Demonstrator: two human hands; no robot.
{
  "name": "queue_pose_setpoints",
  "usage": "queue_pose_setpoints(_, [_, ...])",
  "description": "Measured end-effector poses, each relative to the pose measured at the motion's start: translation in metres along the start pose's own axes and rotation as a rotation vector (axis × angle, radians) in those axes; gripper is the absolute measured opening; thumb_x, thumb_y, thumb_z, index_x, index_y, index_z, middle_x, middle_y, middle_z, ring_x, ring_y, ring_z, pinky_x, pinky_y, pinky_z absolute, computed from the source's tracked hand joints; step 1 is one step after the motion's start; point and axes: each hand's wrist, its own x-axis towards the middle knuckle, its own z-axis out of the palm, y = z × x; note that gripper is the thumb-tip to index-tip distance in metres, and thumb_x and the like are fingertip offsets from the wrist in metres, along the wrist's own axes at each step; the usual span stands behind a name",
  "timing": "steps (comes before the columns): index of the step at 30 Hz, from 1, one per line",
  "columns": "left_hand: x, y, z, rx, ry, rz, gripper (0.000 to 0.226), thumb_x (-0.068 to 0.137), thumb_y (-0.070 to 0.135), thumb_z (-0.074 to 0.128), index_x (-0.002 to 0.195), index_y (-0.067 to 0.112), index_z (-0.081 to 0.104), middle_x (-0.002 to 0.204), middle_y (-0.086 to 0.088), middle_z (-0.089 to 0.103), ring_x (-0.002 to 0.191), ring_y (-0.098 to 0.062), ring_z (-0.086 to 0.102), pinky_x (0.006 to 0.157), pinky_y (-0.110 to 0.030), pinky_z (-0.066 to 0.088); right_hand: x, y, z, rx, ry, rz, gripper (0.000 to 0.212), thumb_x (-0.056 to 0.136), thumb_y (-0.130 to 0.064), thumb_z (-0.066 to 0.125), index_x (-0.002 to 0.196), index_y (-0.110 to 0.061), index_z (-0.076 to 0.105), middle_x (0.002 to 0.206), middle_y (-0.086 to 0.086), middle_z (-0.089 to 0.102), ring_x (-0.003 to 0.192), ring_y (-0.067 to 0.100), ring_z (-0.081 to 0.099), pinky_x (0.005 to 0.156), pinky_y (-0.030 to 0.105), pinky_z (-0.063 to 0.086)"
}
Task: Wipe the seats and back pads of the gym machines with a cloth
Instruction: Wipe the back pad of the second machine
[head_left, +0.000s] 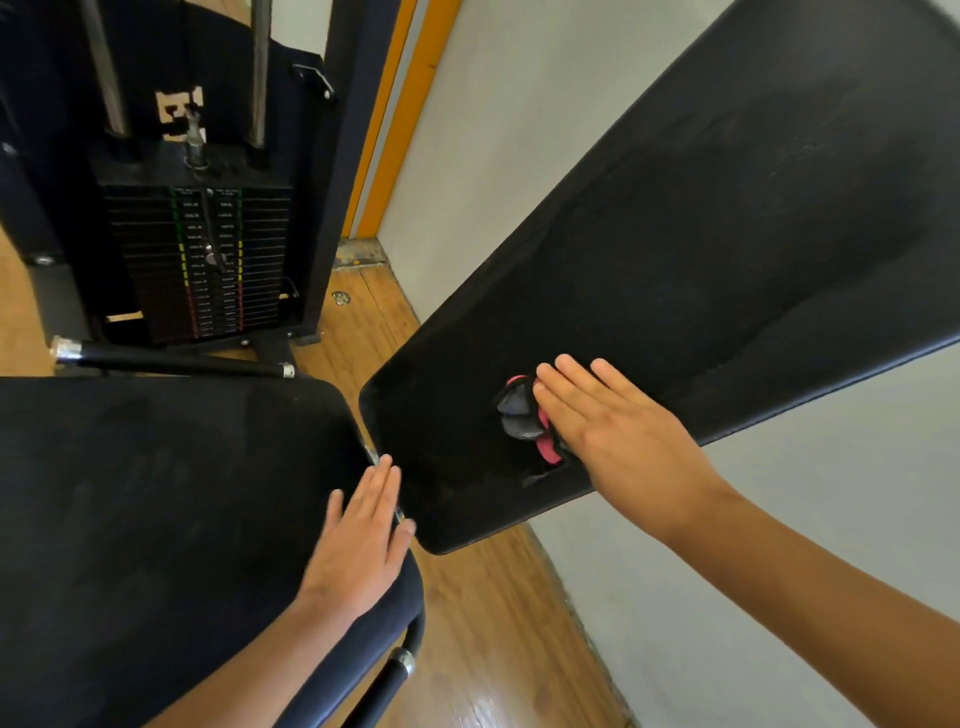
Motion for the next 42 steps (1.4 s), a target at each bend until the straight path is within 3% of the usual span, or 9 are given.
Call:
queue_pose_setpoints(4, [0.011,0.090,0.004,-0.540,0.126,-0.118,0.074,0.104,0.056,0.021,0.163,0.023,-0.009,0.170,0.009,-0.017,0.156,-0.006,-0.010,0.128,-0.036,0.008,-0.003,0.029,-0.037,0.021,0.144,0.106,0.065,0.075,-0.005,0.048,0.140,0.000,0.049,0.148,0.018,0.044,0.139,0.036,0.040,0.114,0.051,0.029])
queue_pose_setpoints(8, [0.016,0.147,0.019,-0.751,0.210,-0.295,0.080,0.097,0.068,0.010,0.156,0.025,-0.023,0.167,0.008,-0.028,0.153,-0.005,-0.024,0.128,-0.038,0.000,-0.005,0.066,-0.078,0.011,0.268,0.243,0.070,0.073,0.002,0.044,0.143,0.000,0.045,0.152,0.018,0.039,0.143,0.035,0.032,0.118,0.050,0.021])
queue_pose_setpoints(16, [0.019,0.144,0.028,-0.722,0.246,-0.300,0.089,0.090,0.079,-0.001,0.156,0.024,-0.022,0.166,0.010,-0.030,0.151,0.000,-0.027,0.124,-0.029,-0.004,0.005,0.049,-0.024,-0.060,0.144,0.184,0.055,0.090,-0.011,0.028,0.139,0.006,0.047,0.148,0.024,0.043,0.140,0.040,0.035,0.116,0.051,0.023])
queue_pose_setpoints(20, [0.019,0.143,0.029,-0.706,0.236,-0.293,0.092,0.088,0.081,-0.006,0.157,0.023,-0.023,0.165,0.010,-0.032,0.150,0.000,-0.029,0.124,-0.029,-0.005,0.008,0.014,-0.003,-0.054,0.040,0.070,0.057,0.091,-0.019,0.053,0.143,0.001,0.043,0.152,0.020,0.037,0.145,0.037,0.027,0.119,0.051,0.023])
queue_pose_setpoints(25, [0.020,0.144,0.024,-0.696,0.179,-0.314,0.081,0.095,0.068,0.006,0.154,0.024,-0.027,0.163,0.009,-0.036,0.150,-0.004,-0.029,0.129,-0.041,-0.001,0.002,0.013,-0.016,-0.075,-0.070,-0.112,0.064,0.102,-0.017,0.039,0.155,-0.011,0.004,0.163,0.010,-0.004,0.150,0.028,-0.008,0.116,0.040,-0.012])
queue_pose_setpoints(30, [0.033,0.174,-0.010,-0.781,0.355,-0.280,0.075,0.099,0.067,0.009,0.159,0.028,-0.013,0.169,0.007,-0.021,0.154,-0.005,-0.019,0.129,-0.049,0.004,-0.010,0.062,-0.067,-0.044,0.133,0.007,0.067,0.073,-0.003,0.048,0.141,-0.003,0.048,0.150,0.015,0.043,0.141,0.035,0.035,0.115,0.048,0.025])
queue_pose_setpoints(35, [0.065,0.228,-0.069,-0.656,0.523,0.034,0.068,0.105,0.058,0.005,0.162,0.022,-0.005,0.172,0.005,-0.009,0.157,-0.007,-0.011,0.128,-0.040,0.000,-0.034,0.114,-0.116,-0.017,0.414,0.253,0.064,0.078,0.009,0.037,0.140,-0.001,0.049,0.150,0.014,0.043,0.143,0.034,0.033,0.118,0.048,0.023])
queue_pose_setpoints(39, [0.085,0.242,-0.070,-0.515,0.573,0.137,0.063,0.108,0.052,0.002,0.163,0.021,-0.001,0.173,0.003,-0.004,0.159,-0.013,-0.004,0.127,-0.046,0.003,-0.055,0.138,-0.107,-0.030,0.331,0.338,0.064,0.077,0.016,0.046,0.138,0.000,0.050,0.149,0.016,0.045,0.142,0.037,0.034,0.118,0.049,0.023])
queue_pose_setpoints(42, [0.085,0.239,-0.062,-0.513,0.627,0.140,0.062,0.110,0.050,0.008,0.163,0.020,0.005,0.173,0.002,0.003,0.159,-0.016,0.004,0.127,-0.049,0.009,-0.063,0.124,-0.072,-0.074,0.272,0.256,0.053,0.088,-0.001,0.037,0.140,-0.002,0.049,0.148,0.016,0.045,0.142,0.034,0.035,0.118,0.044,0.019])
